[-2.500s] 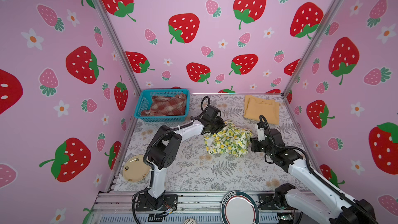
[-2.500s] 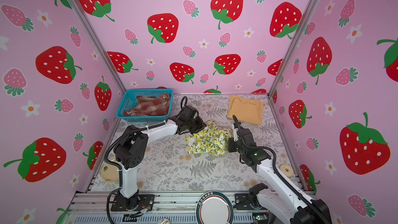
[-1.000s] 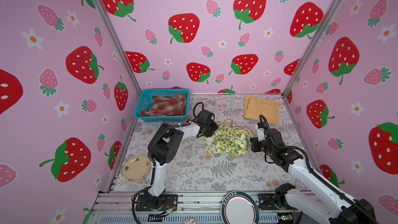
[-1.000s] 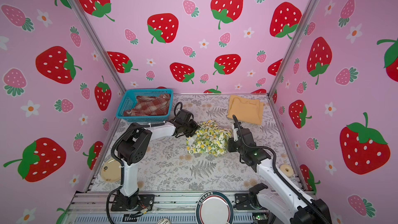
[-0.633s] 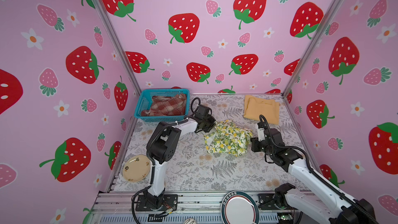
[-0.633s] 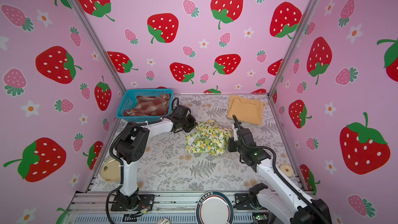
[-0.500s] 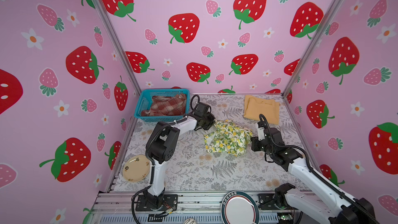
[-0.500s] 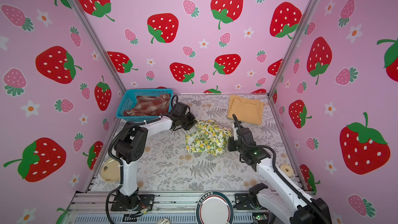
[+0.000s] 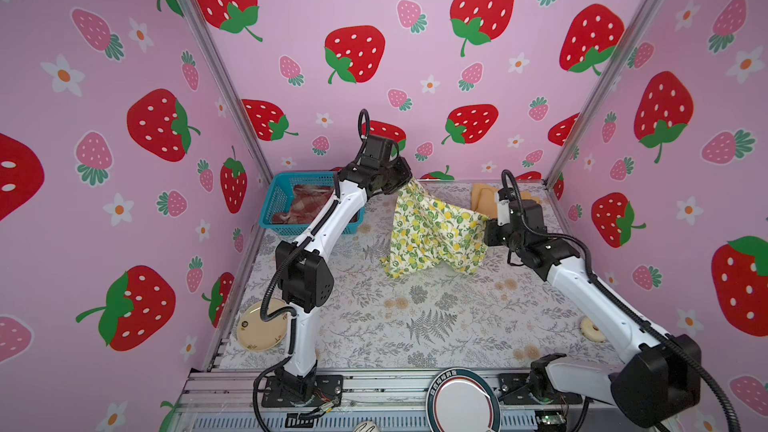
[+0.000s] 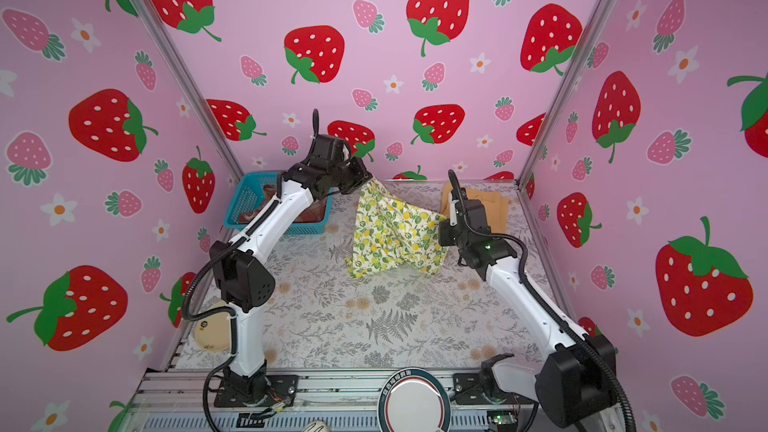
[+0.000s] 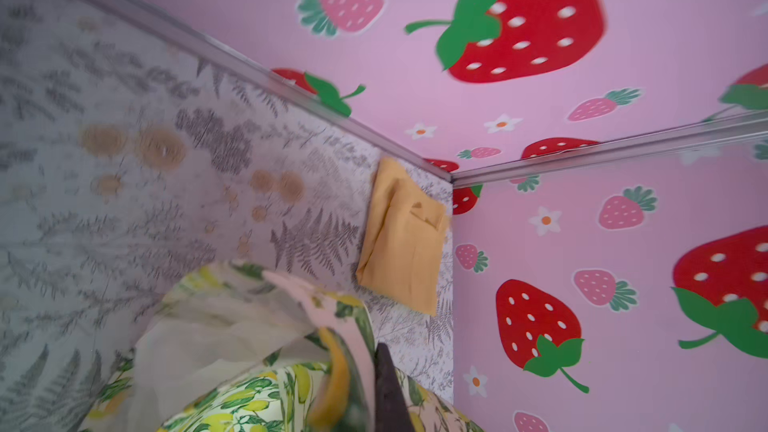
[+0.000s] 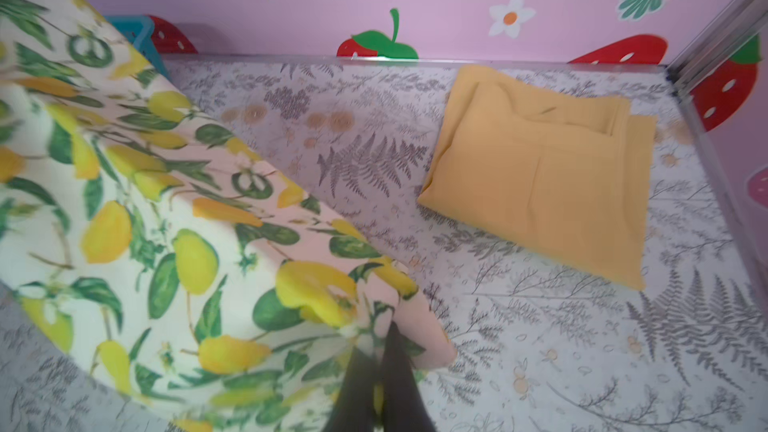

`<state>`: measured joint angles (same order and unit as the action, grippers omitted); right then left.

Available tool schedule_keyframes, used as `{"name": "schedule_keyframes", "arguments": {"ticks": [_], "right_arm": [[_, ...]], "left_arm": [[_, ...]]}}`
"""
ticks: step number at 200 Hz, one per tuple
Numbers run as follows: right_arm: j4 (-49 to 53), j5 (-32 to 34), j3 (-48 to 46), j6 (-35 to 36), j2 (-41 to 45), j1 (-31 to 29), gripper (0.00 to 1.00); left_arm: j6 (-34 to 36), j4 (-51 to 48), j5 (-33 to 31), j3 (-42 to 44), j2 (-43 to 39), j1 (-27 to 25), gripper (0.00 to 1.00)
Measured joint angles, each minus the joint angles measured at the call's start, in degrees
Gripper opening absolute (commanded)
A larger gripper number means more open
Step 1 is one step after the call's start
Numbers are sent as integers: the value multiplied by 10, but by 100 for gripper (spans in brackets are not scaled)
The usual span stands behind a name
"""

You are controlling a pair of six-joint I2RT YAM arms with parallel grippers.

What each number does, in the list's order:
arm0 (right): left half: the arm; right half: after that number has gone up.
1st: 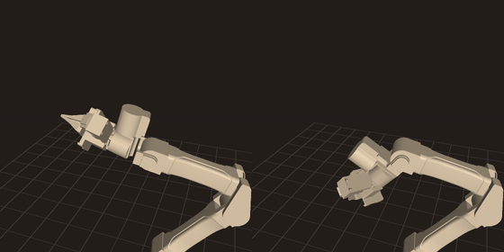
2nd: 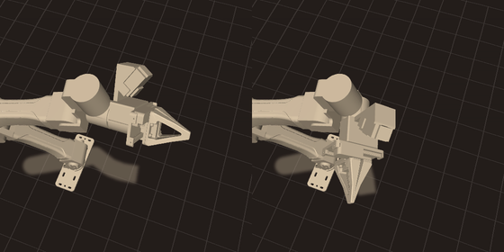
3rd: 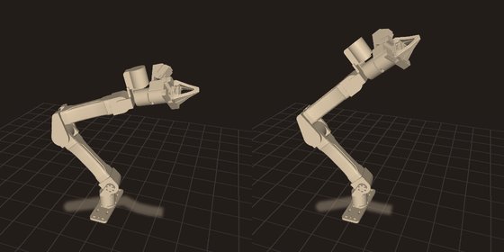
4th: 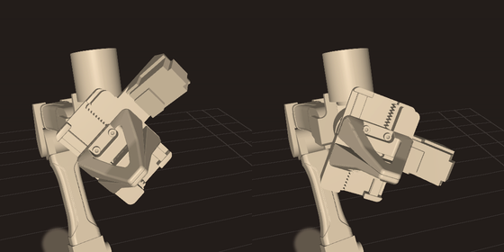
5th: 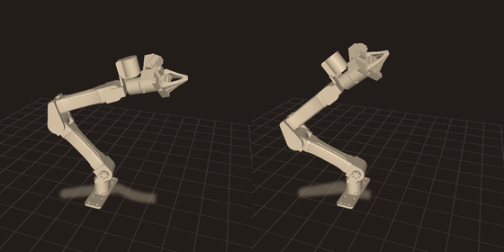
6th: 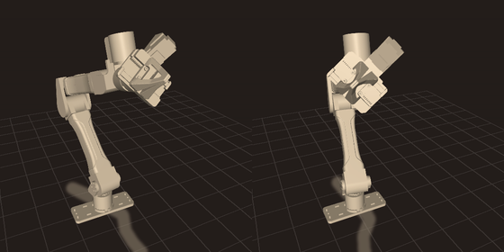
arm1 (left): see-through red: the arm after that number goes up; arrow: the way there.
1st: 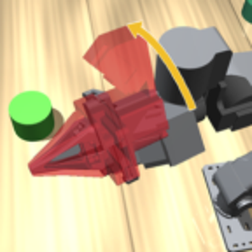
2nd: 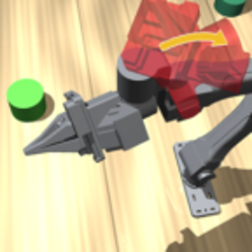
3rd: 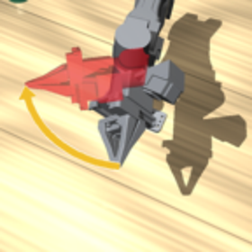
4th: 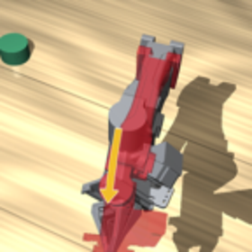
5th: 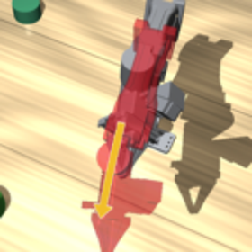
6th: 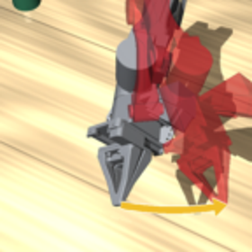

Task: Fold and stack the skirts
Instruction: 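Lift the skirt with the left gripper and lay it flat toward the robot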

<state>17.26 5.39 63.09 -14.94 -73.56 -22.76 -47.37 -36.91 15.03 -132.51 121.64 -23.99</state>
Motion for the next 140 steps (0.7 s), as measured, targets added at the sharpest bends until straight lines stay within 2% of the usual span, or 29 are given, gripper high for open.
{"name": "schedule_keyframes", "arguments": {"ticks": [17,30,47,59,71,91,140], "right_arm": [[18,9,72,14,-34,13,0],[34,17,130,24,-56,17,0],[50,22,190,34,-68,18,0],[54,21,216,41,-68,18,0],[55,16,221,43,-61,18,0],[57,-4,186,42,-37,17,0],[65,-74,-66,0,58,-25,0]], "left_arm": [[26,-49,-8,-134,43,2,0],[40,-70,-13,-191,58,2,0],[53,-79,-19,-199,48,4,0],[59,-76,-22,-170,25,5,0],[66,-59,-24,-98,-15,5,0],[71,-5,-26,79,-103,3,0],[29,173,-46,557,-289,-12,0]]}}
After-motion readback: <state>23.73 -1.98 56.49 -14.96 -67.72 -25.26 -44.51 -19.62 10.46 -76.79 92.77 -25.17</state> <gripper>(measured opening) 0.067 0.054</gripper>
